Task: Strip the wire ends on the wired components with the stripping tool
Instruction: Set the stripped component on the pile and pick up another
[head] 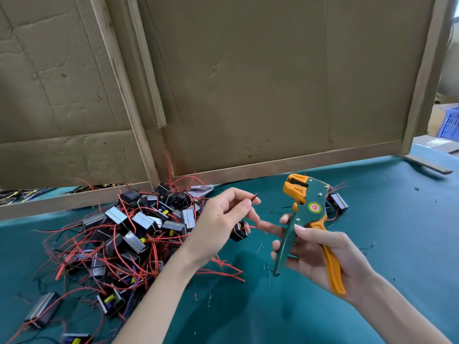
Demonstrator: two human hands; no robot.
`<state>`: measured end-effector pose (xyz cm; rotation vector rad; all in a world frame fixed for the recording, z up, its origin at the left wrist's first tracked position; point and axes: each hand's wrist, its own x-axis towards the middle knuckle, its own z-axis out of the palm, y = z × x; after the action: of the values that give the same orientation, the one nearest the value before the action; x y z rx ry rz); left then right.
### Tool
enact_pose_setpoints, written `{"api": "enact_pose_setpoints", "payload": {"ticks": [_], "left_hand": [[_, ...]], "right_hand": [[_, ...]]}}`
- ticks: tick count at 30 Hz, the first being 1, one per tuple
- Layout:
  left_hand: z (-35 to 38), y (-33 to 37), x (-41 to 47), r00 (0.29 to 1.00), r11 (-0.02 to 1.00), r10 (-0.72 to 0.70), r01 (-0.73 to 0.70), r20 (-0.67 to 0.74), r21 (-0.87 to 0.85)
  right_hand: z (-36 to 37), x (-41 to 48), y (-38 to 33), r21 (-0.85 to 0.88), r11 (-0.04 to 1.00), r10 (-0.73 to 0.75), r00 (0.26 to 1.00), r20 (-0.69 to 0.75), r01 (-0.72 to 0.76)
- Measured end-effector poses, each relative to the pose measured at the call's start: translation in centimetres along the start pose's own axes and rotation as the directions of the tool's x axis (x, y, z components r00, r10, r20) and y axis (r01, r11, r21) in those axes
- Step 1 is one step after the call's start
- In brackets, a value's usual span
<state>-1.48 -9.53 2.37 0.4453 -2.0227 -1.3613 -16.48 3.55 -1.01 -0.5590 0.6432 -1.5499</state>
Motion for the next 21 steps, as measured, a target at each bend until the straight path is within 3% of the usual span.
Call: {"api": "enact_pose_setpoints", "payload": {"ticks": [4,8,14,21], "left_hand": [[-2.0,0.4,0.1,1.0,0.988,-0.007,0.01,0.02,-0.153],[-3.4,0.6,-0.1,0.998,0.99,0.01,-0.002,0.056,-0.139],[-4.0,1.5,-0.8,0.996,0.999,0.025,-0.029,0.083,0.046],[-3.6,3.0,-1.1,0.988,0.954,0.15,-0.155,0.04,0.258]], "right_hand": [[-0.2,-0.4,-0.5,-0.069,0.995,-0.065,0.994,0.088,0.071],[0.0,-0.6,-0.7,-0.13,0.989,-0.057,0.988,0.143,0.075],[0.3,-0.8,-0.4,-0.322,0.946,0.012,0.989,0.145,0.036],[0.3,-0.9,0.4,-0.452,0.892,0.104,0.98,0.172,-0.015]]}}
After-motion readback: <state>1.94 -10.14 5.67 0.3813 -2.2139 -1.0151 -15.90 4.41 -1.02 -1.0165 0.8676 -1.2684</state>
